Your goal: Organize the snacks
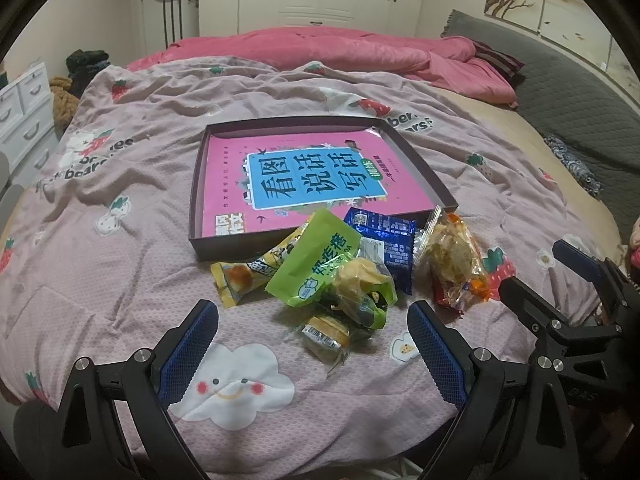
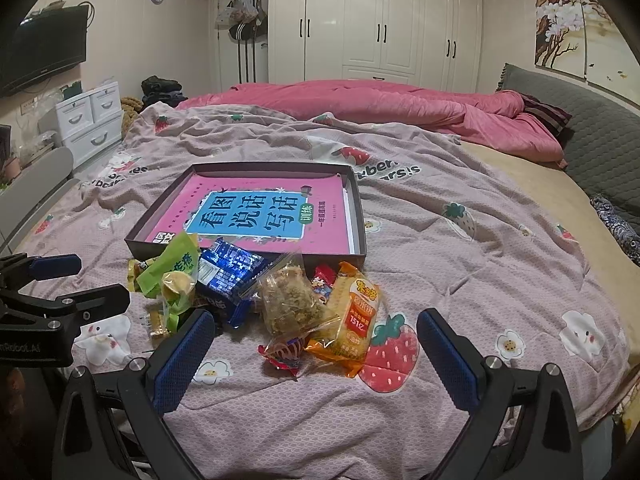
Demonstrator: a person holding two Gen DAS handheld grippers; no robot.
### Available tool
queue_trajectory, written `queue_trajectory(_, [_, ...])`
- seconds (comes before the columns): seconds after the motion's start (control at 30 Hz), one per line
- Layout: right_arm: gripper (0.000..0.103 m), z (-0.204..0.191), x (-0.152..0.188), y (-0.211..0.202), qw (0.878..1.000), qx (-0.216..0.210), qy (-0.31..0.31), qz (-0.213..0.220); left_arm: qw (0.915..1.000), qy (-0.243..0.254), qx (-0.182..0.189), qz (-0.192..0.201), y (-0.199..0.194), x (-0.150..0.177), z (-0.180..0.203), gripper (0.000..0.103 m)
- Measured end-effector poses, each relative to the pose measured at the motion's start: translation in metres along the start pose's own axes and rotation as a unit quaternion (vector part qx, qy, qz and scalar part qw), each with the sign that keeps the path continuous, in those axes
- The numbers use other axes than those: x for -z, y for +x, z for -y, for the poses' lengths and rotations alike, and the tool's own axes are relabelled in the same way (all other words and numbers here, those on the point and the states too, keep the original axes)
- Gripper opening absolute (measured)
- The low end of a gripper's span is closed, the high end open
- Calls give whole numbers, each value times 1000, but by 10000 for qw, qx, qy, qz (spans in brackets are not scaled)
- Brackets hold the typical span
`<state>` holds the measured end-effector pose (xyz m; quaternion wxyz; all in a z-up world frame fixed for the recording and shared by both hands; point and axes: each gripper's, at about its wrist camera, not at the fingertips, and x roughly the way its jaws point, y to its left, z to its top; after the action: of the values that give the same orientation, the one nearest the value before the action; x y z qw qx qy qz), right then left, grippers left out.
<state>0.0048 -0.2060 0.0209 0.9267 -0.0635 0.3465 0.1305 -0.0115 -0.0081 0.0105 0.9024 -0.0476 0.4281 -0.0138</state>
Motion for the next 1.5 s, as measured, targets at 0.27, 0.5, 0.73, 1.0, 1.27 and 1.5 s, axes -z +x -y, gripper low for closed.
queue_trajectory(0.27, [102,1,0,0,10000,-13,15,6,10000,-21,39,-15,1,0,1,96])
queue_trajectory(0.5, [102,1,0,0,10000,-11,15,6,9998,-79,162,-60,3,0,-2,96])
queue_trajectory(0.73, [102,4,1,3,10000,-7,18,-9,9994,-88,272,-212,9,0,-1,96])
queue_trajectory(1.0, [102,5,1,11,10000,-33,-32,-57,9979,-195,421,-452,27,-5,-3,96])
queue_trajectory(1.27, [102,3,1,24,9998,-42,-124,-122,9972,-169,472,-556,45,-15,3,96])
queue_trajectory(1.5, [102,-1,-1,46,9990,15,-397,-225,9964,-36,427,-738,63,-19,11,96])
